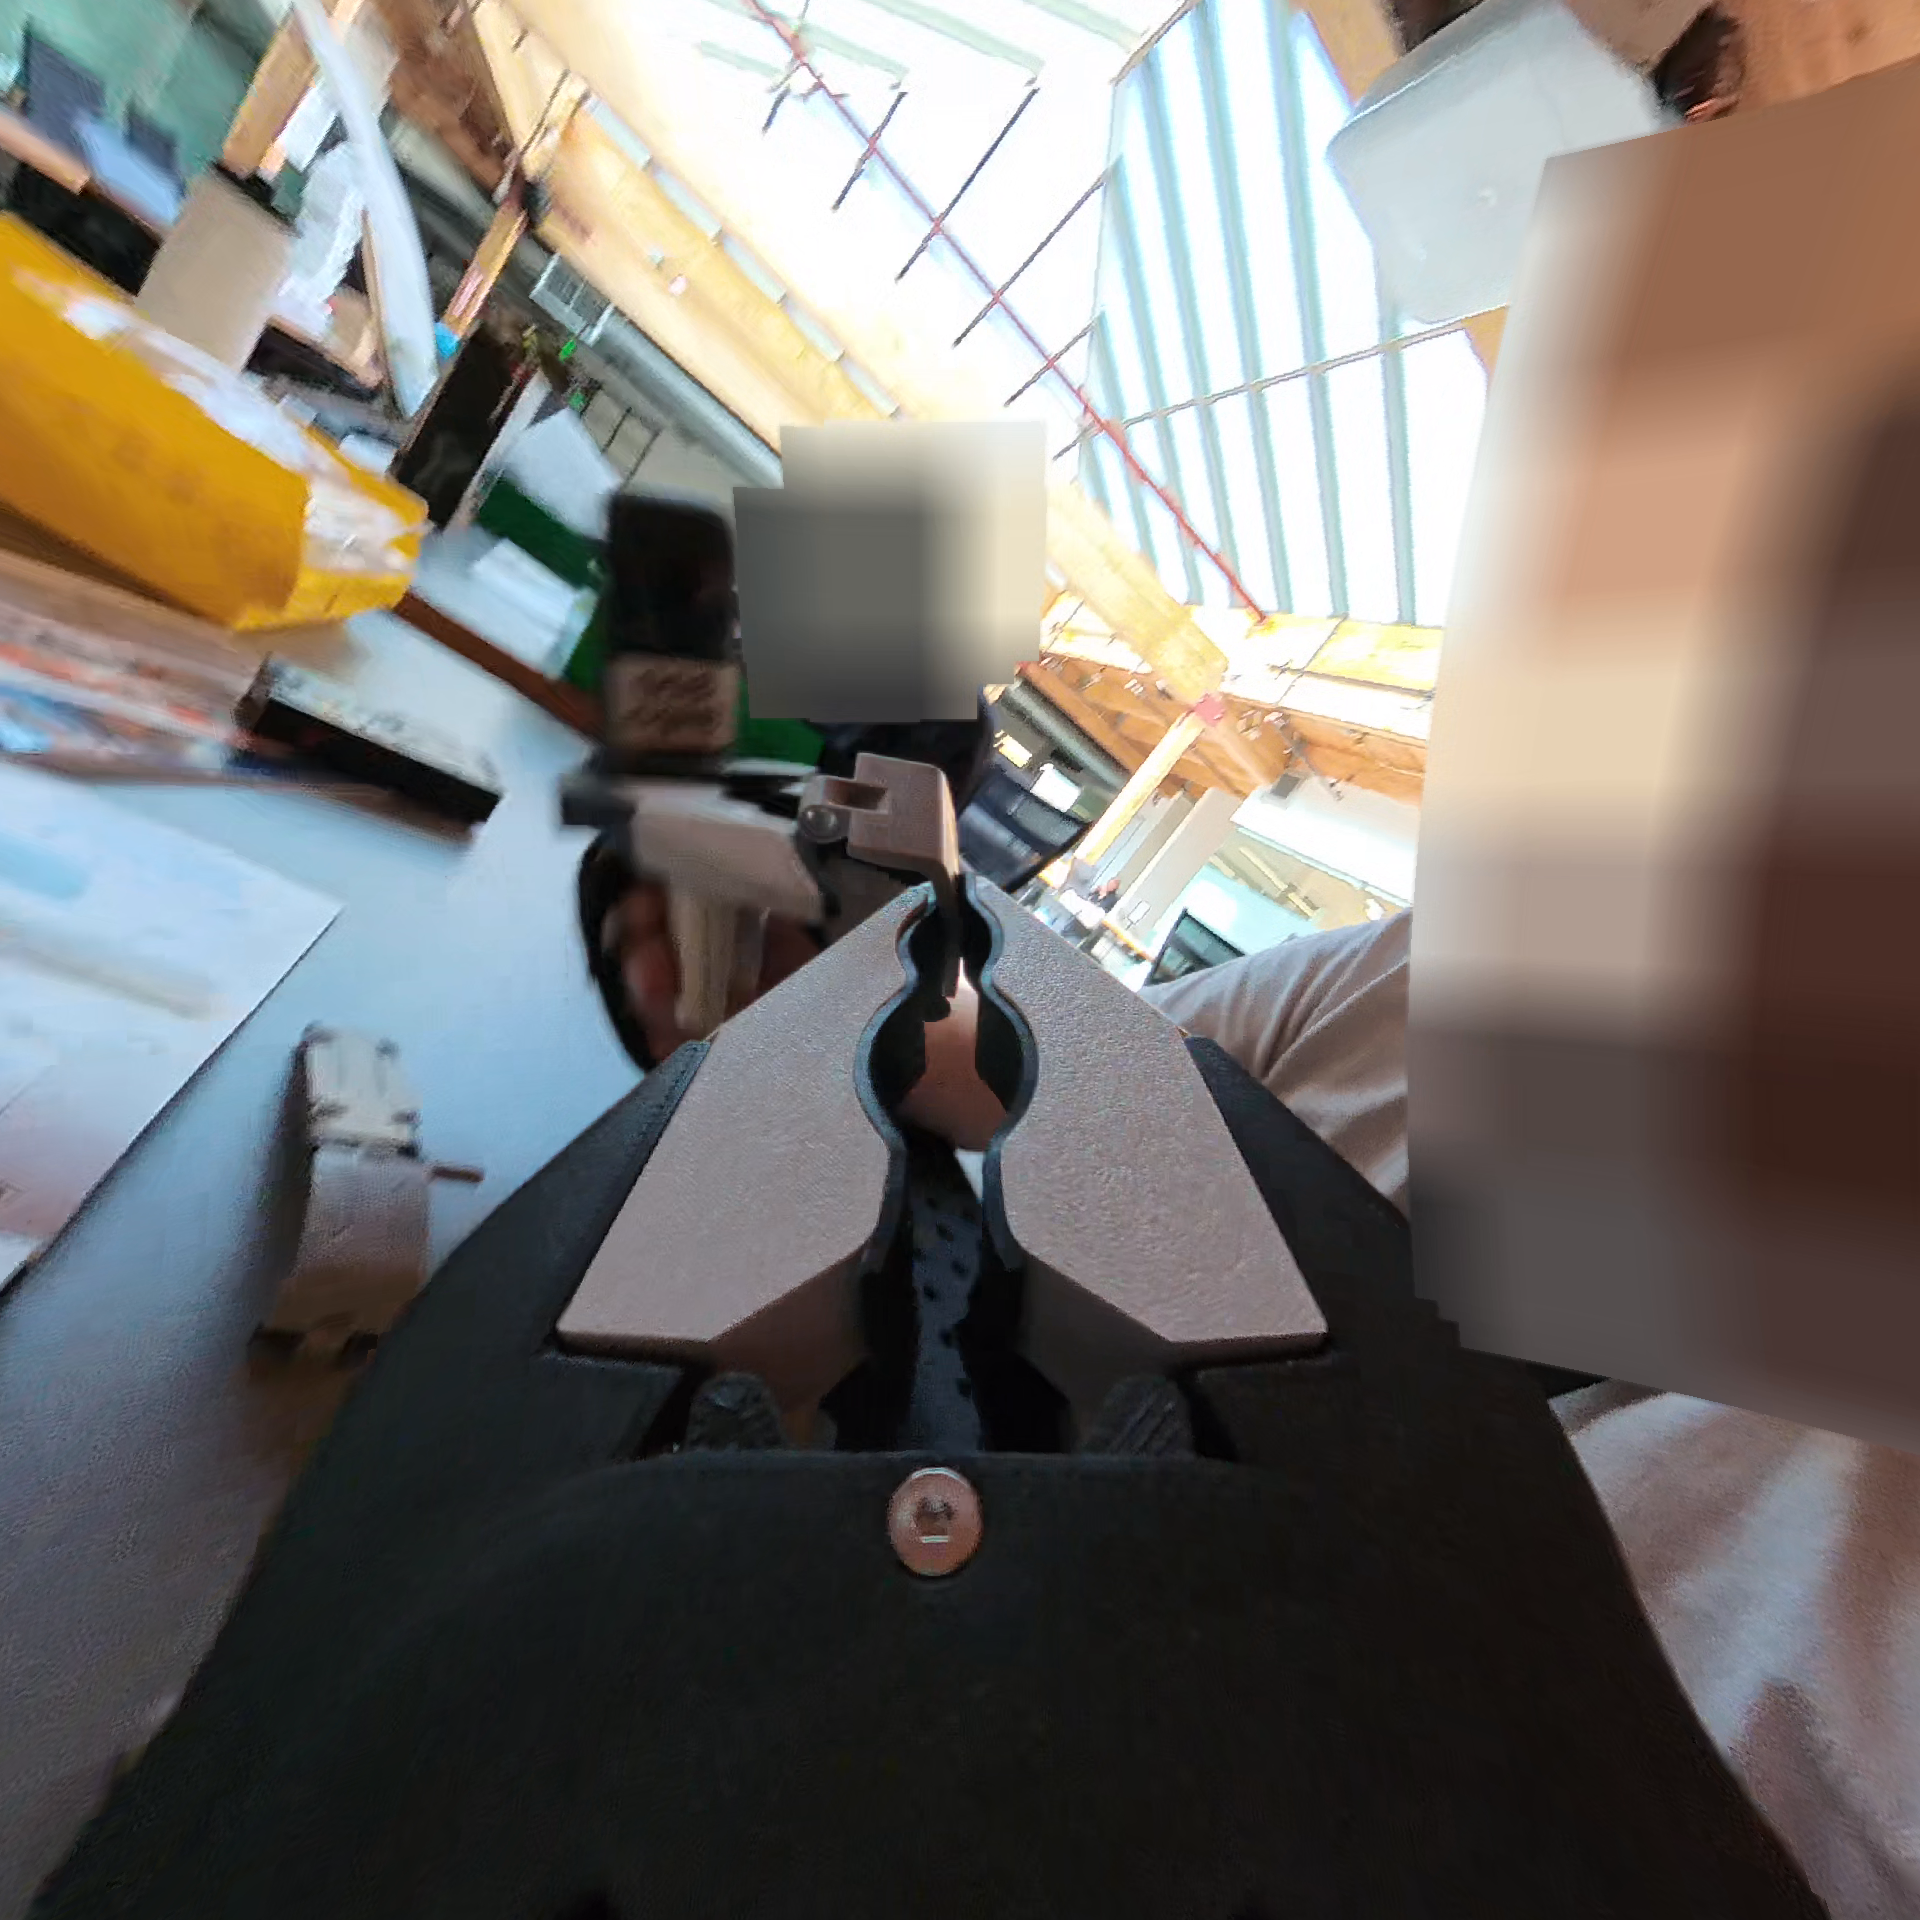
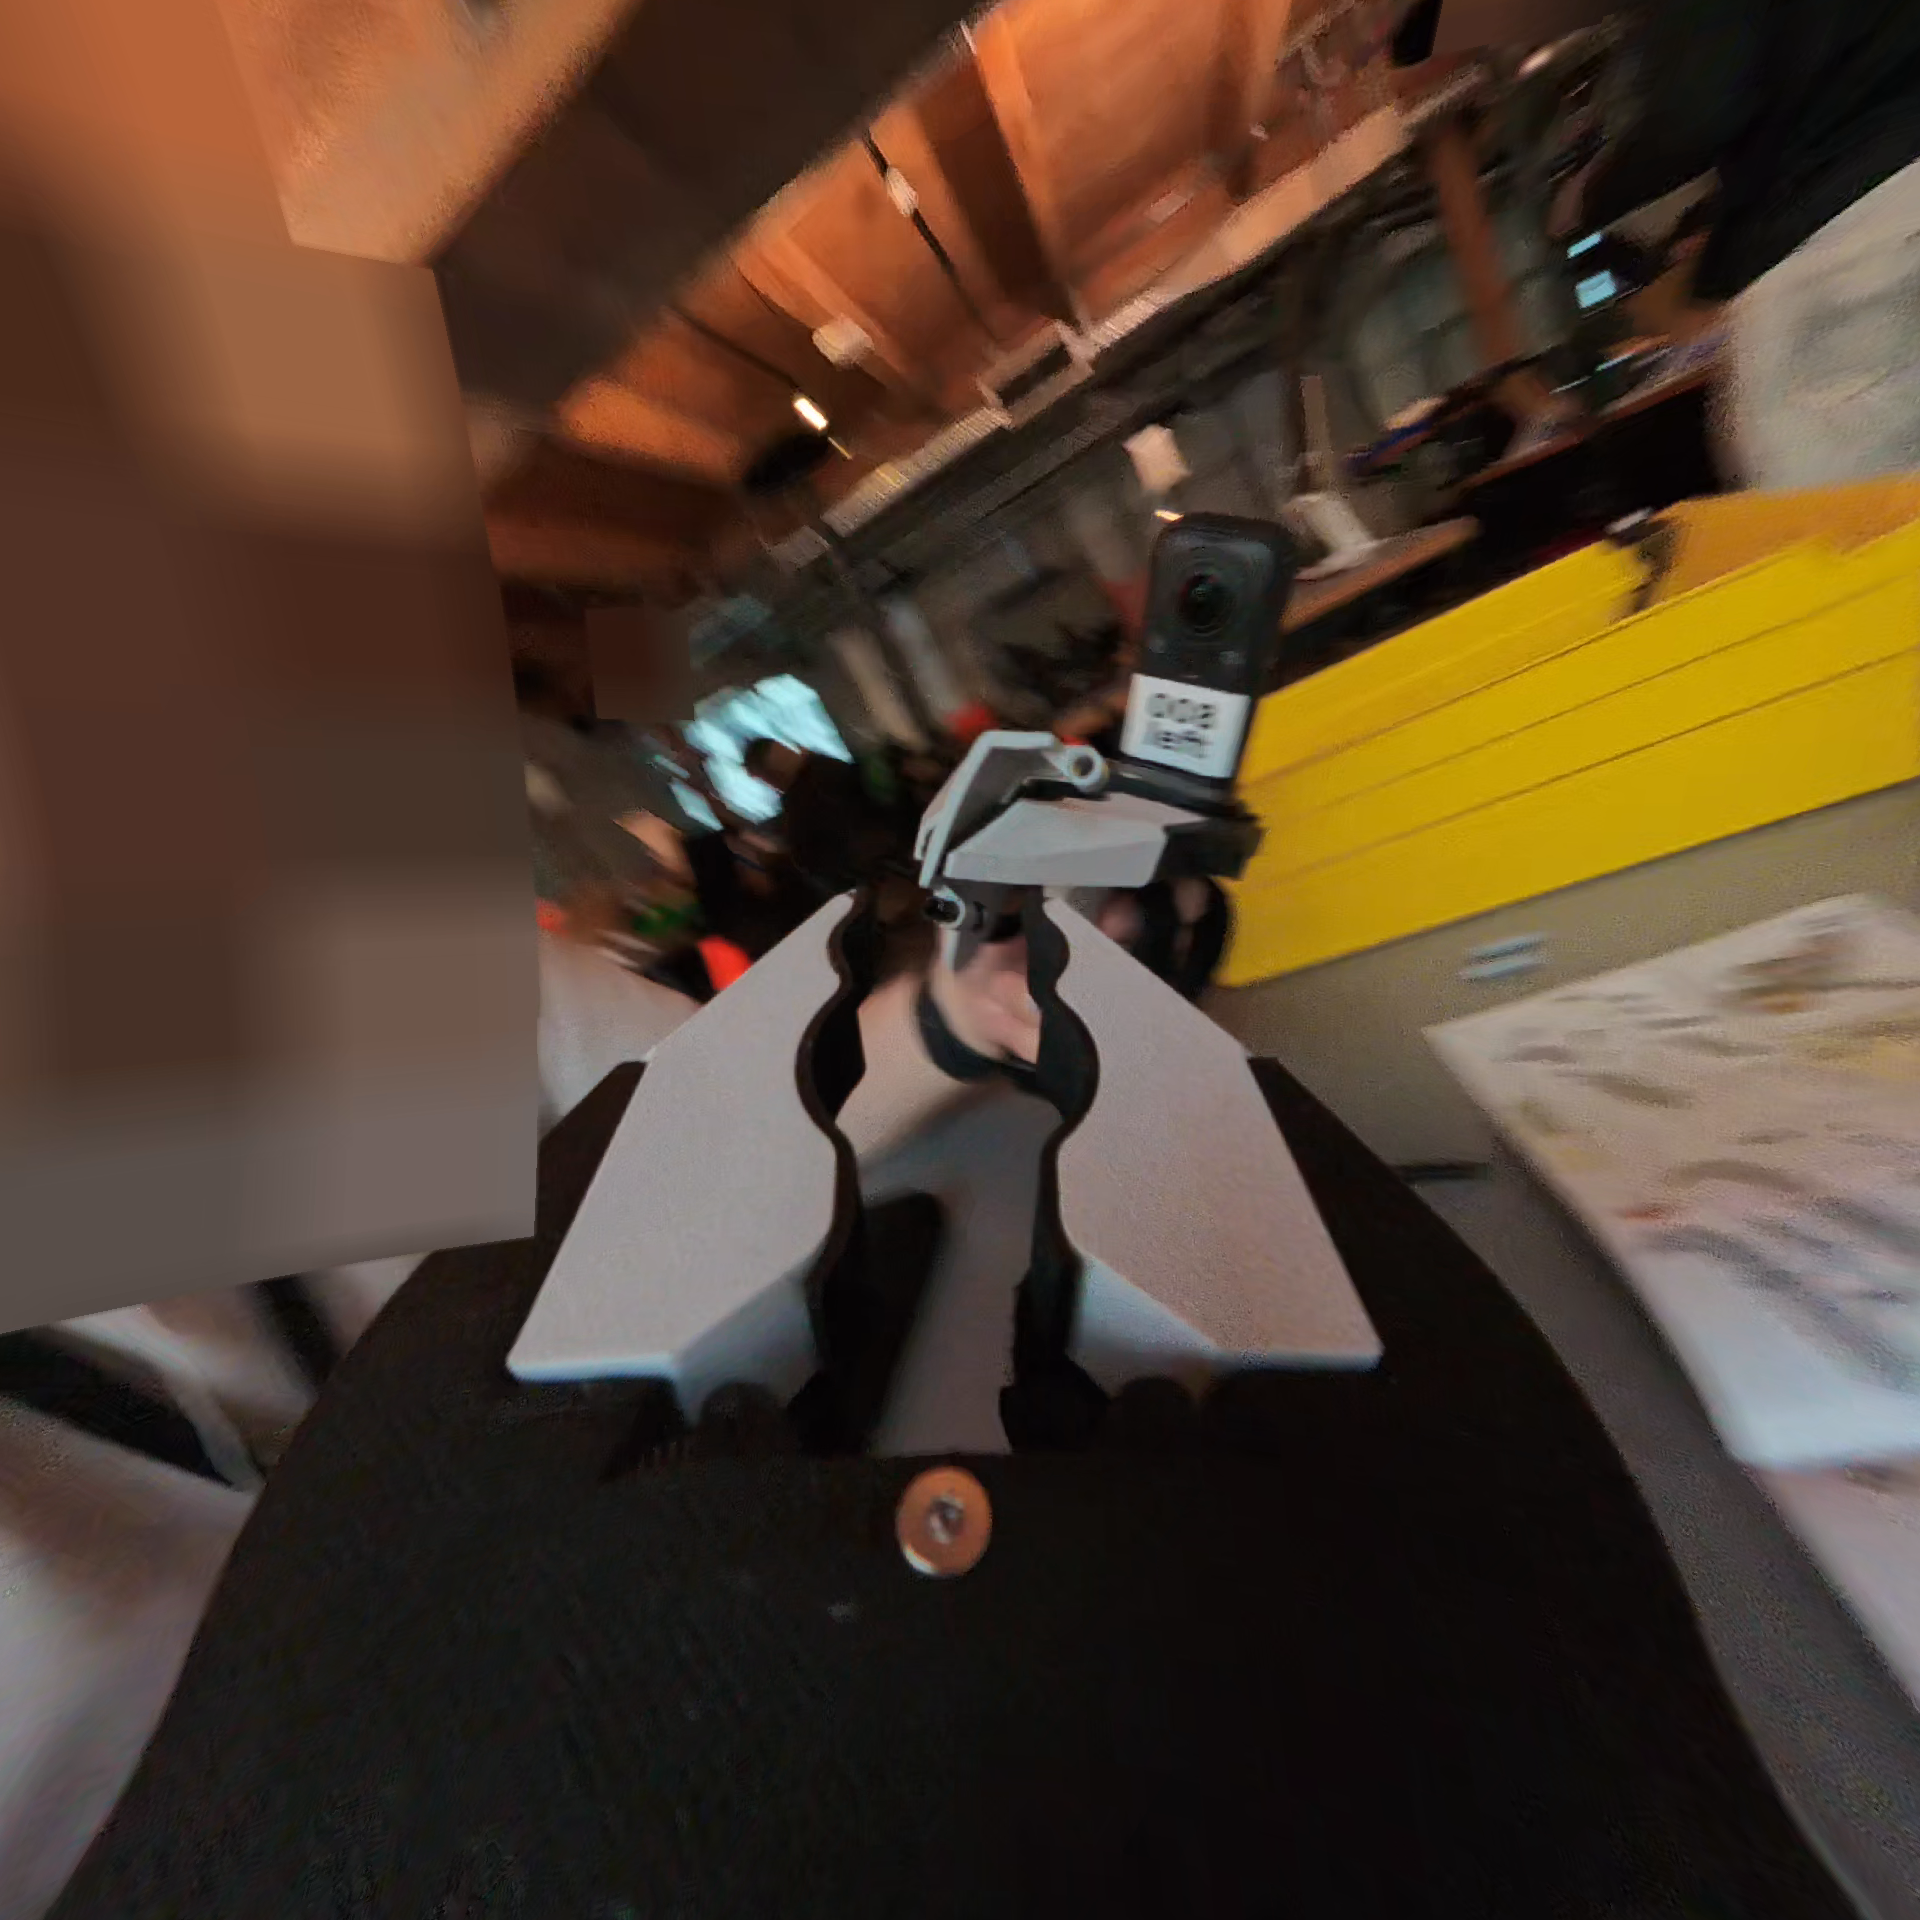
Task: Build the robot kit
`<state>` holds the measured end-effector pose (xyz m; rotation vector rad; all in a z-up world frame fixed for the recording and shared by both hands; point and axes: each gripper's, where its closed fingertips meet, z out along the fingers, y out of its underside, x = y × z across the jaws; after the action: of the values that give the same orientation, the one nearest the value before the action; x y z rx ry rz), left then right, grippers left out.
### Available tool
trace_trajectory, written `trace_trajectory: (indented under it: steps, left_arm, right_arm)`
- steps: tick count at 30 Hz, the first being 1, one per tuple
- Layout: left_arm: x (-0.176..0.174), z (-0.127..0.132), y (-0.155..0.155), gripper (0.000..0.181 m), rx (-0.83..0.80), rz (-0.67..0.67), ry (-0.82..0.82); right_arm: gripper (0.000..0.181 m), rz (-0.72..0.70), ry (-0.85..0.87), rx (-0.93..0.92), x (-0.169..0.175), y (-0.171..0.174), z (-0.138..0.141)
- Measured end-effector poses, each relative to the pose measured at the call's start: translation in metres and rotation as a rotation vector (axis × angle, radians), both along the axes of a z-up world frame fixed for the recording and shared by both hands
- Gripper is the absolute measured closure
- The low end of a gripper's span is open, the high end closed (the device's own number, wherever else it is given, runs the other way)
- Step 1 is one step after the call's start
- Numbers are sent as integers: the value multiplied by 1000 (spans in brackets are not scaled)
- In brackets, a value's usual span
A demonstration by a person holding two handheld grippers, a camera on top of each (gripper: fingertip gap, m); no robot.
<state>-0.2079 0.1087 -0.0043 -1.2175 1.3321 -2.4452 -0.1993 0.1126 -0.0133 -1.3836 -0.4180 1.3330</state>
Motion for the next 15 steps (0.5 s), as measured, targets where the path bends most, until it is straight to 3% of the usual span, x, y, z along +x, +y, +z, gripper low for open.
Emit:
trace_trajectory:
  steps: [2, 4, 8, 15]
  left_arm:
    - [7, -16, 6, 181, 6, 17, 106]
    - [11, -29, 10, 181, -3, 9, 185]
    - [15, -55, 9, 181, 67, 3, 299]
    - [18, -65, 3, 181, 77, -21, 328]
  right_arm:
    - [155, -160, -318, 177, 4, -2, -10]
    - [154, -204, -495, 178, 3, -1, -26]
    - [163, -111, -449, -52, -4, 5, -52]
    - [177, -79, -504, -112, -8, 5, -71]
